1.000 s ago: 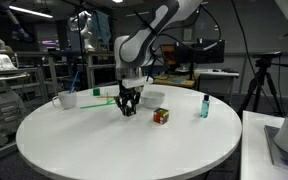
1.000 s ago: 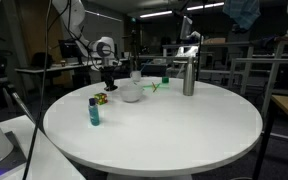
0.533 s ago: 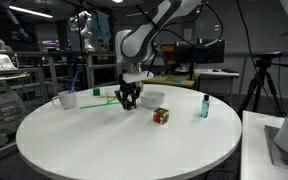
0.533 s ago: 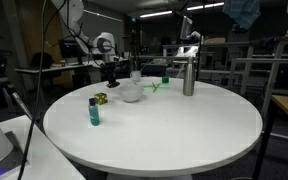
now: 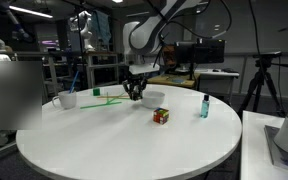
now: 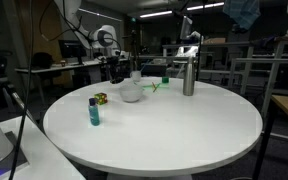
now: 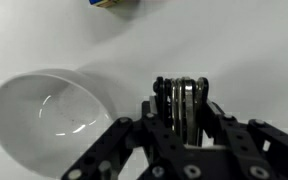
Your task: Pick up the pocket knife and put it in the bowl
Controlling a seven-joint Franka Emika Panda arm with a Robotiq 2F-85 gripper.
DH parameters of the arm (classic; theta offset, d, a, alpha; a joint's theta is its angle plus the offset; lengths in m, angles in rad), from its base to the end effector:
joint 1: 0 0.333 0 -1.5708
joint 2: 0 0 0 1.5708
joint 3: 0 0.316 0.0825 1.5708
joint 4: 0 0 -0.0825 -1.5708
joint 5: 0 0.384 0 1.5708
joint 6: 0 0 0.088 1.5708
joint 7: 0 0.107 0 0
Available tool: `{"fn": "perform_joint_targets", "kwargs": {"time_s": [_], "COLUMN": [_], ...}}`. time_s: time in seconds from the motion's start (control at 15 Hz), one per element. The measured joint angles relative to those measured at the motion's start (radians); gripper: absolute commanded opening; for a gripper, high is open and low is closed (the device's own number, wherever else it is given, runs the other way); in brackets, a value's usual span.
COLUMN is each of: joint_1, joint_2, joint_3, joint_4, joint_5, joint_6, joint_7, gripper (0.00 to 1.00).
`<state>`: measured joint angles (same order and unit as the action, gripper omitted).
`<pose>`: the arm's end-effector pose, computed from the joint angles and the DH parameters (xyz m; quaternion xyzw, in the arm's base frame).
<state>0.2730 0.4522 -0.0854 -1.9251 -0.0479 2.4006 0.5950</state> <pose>0.6167 0.1193 0.2571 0.9829 -0.1806 0.0246 0.0277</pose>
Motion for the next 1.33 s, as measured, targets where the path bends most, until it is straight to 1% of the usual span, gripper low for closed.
{"fn": "perform_joint_targets", "kwargs": {"time_s": [0.27,0.6,1.33], "joint_1": [-0.006,-0.031,-0.122], "joint_2": [-0.043,-0.086,-0.095], "joint_3": [-0.015,-0.022,-0.025], "joint_4": [-0.045,-0.094,-0.122], "joint_5": [-0.018,-0.028,-0.028], "joint_6": [0.0,0.0,-0.001], "joint_7": [0.05,0.096,0.098], "gripper": [0.2,0.2,0.2]}}
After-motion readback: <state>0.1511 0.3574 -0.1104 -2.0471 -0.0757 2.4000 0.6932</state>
